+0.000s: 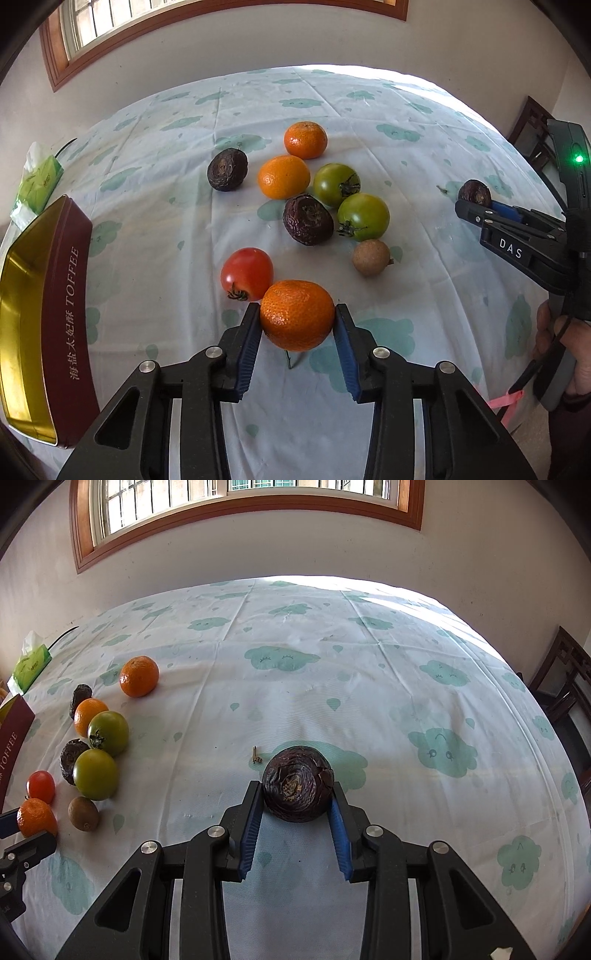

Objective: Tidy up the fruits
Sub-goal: 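Carry the tangerine into the gold tray and open the left tool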

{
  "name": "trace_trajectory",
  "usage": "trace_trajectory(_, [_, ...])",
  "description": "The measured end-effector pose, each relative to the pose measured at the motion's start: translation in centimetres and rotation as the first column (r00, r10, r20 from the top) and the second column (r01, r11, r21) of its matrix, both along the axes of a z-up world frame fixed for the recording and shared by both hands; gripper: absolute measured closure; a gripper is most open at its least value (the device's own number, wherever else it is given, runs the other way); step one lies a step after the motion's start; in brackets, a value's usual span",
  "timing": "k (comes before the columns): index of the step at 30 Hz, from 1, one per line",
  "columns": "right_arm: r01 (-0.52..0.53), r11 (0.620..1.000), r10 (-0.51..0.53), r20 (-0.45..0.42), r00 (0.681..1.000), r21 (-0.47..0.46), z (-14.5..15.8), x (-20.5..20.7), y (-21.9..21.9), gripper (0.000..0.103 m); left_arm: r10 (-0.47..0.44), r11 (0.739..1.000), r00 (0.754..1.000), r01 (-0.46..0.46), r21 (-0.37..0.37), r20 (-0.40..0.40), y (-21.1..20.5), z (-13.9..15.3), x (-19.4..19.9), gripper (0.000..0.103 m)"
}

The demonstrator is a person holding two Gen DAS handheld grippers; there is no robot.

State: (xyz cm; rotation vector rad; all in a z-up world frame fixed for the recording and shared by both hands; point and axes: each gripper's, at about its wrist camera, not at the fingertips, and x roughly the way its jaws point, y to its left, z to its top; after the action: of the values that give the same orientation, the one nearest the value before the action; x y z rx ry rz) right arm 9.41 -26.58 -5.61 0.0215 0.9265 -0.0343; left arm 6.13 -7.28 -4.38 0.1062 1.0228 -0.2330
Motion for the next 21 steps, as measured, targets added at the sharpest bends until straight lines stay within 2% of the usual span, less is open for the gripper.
trace_trajectory(10, [0.0,1.0,0.0,-0.001,1.0,-0.001,0.0,0.0,0.0,0.07,0.008,0.999,0.999,-0.006,-0.033,0.046,2.0,2.4,-1.8,0.063])
trace_trajectory(15, [0.0,1.0,0.0,-0.001,1.0,-0.001,0.0,0.0,0.1,0.07,0.023,0.997,0.996,-0.017,-0.07,0.089,4.2,4.9,-2.7,0.063])
trace_trajectory(18, [-0.001,1.0,0.001,-0.001,1.0,-0.002,0.0,0.1,0.0,0.07,0.063,0.996,0.989,-0.055,-0.066,0.136,6.8,6.7,-2.7,0.063])
trace_trajectory(21, [-0.001,1.0,0.001,-0.002,1.0,0.0,0.0,0.1,0.0,0.07,0.137,0.991,0.975,-0.133,-0.033,0.175,10.4,7.7,-2.3,0.063])
